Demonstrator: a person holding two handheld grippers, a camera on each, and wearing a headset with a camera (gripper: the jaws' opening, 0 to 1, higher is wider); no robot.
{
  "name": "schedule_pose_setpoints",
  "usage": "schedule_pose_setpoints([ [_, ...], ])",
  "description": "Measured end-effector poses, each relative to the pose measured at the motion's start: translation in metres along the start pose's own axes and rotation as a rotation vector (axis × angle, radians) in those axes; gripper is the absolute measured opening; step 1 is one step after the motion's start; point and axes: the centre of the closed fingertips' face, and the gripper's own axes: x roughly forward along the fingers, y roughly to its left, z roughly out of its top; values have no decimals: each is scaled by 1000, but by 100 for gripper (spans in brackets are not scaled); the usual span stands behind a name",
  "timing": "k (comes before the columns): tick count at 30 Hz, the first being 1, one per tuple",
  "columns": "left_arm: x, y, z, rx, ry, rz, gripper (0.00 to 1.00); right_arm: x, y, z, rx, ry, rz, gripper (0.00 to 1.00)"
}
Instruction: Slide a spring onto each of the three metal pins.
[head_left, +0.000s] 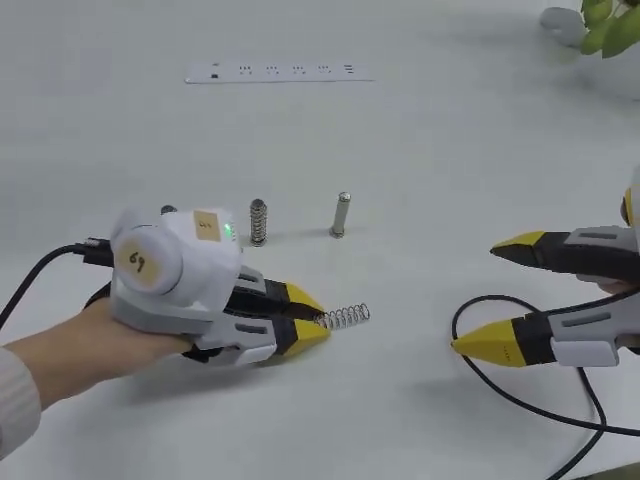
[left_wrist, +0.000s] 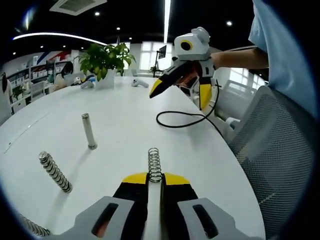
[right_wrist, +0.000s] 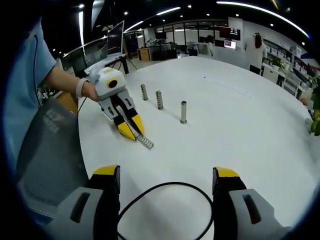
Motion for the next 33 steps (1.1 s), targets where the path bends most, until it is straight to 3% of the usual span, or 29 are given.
schedule_pose_setpoints([
  [9,-8,0,7,7,-13,9,2,-1,1,5,-8,-4,6,73],
  [20,-30,-8,29,17,-65,10,2,-2,6,30,-42,-41,25,70],
  [25,-41,-9,34,30,-67,15,2,3,15,44,-38,-68,68,66],
  [33,-58,-11,41,44,-74,33,2,16,34,58,-84,-62,145,61],
])
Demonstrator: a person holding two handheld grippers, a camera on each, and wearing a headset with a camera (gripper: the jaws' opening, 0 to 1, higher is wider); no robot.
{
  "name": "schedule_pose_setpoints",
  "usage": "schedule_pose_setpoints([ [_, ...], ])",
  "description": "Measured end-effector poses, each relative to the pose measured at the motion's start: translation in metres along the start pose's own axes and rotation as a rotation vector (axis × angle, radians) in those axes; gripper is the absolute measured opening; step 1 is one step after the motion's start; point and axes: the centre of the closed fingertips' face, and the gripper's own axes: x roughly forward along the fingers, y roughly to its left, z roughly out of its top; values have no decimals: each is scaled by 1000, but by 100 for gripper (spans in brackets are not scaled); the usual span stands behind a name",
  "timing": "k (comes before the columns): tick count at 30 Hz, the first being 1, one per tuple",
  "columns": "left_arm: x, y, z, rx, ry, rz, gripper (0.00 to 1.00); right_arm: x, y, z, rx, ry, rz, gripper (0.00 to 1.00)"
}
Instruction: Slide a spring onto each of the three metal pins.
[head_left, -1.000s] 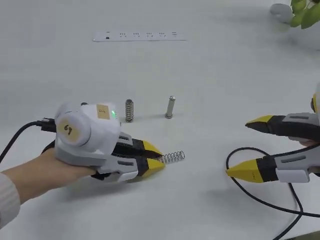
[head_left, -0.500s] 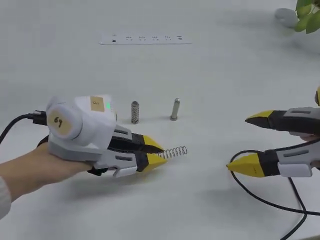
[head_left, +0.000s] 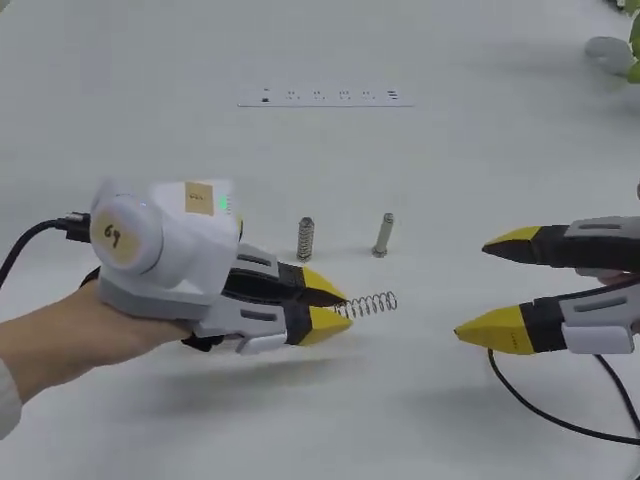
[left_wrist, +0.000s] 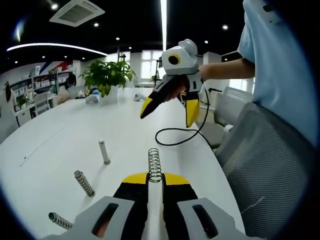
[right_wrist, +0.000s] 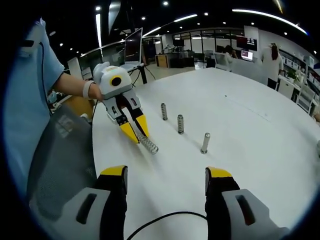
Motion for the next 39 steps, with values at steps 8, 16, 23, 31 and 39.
schedule_pose_setpoints([
  [8,-15,-8,10,14,-16,10,2,14,18,19,-44,-1,100,52],
  [16,-24,-16,14,16,-27,15,2,25,30,29,-60,0,188,41],
  [23,-30,-20,16,16,-33,18,2,34,46,27,-108,36,271,33],
  [31,-33,-24,20,14,-45,19,2,41,52,31,-130,41,316,22],
  [39,-35,-25,20,10,-51,21,2,46,63,32,-154,68,369,13],
])
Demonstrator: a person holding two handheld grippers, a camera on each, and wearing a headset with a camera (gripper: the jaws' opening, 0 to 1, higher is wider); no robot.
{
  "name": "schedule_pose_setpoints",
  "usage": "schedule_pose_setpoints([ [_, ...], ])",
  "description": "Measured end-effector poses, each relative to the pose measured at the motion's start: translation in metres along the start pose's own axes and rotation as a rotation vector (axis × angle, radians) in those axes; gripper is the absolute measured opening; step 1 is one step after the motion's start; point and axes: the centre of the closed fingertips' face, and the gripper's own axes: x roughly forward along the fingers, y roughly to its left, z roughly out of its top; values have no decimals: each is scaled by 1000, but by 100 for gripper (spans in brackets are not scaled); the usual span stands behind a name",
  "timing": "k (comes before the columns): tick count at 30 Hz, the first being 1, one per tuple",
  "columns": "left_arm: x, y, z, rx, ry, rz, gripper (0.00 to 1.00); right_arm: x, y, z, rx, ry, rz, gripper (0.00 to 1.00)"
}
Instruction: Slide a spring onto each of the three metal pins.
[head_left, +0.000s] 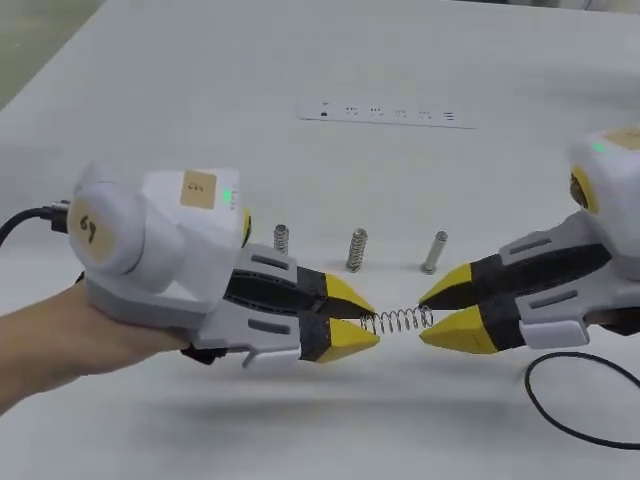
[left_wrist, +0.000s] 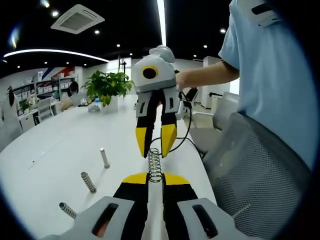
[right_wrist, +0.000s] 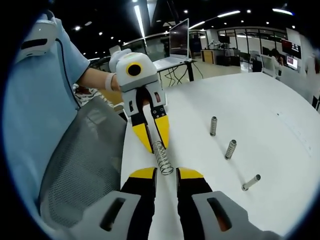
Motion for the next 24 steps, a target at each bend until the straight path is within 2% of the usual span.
schedule_pose_setpoints([
  [3,-1,0,-1,-3,0,2,2,1,1,0,-5,7,10,9],
  [12,-2,-2,-4,-13,4,0,2,3,4,0,-17,28,29,8],
  [18,0,-2,-7,-23,7,6,2,1,4,6,-16,55,22,8],
  [24,1,0,-9,-30,12,11,2,0,5,12,-48,76,11,8],
])
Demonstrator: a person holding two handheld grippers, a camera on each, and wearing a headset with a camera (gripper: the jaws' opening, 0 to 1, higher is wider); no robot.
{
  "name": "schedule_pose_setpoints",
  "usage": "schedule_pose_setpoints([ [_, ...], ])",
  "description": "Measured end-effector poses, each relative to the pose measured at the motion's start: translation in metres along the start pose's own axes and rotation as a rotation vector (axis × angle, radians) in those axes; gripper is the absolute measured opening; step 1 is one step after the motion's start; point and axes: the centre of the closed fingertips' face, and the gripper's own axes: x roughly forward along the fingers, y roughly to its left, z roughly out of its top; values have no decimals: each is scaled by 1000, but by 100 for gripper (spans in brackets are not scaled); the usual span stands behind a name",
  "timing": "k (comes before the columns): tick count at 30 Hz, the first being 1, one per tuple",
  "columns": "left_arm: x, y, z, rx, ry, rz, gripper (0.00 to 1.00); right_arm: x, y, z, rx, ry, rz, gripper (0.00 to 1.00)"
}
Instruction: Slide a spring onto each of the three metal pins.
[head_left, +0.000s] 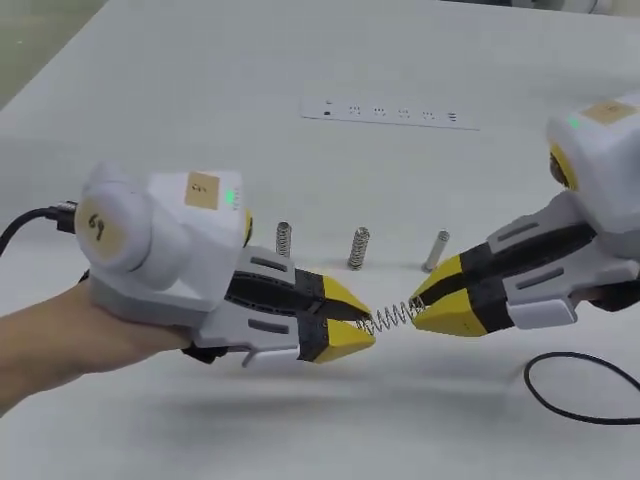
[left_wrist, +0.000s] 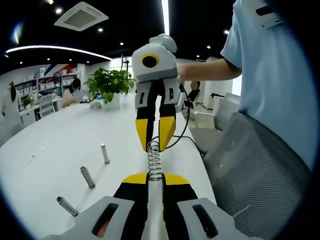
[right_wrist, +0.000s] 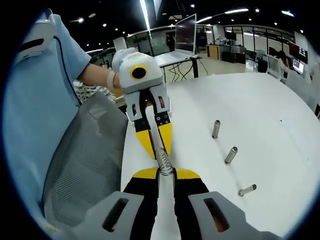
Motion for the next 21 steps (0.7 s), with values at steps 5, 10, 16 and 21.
schedule_pose_setpoints([
  [5,1,0,-1,-4,4,0,2,0,1,5,-33,22,-3,8],
  [10,3,2,-1,-10,3,1,2,0,2,11,-69,34,-8,8],
  [16,4,3,-2,-13,6,3,2,2,2,18,-99,43,-2,8],
  [21,4,4,-2,-17,6,5,2,5,1,21,-117,45,2,8],
])
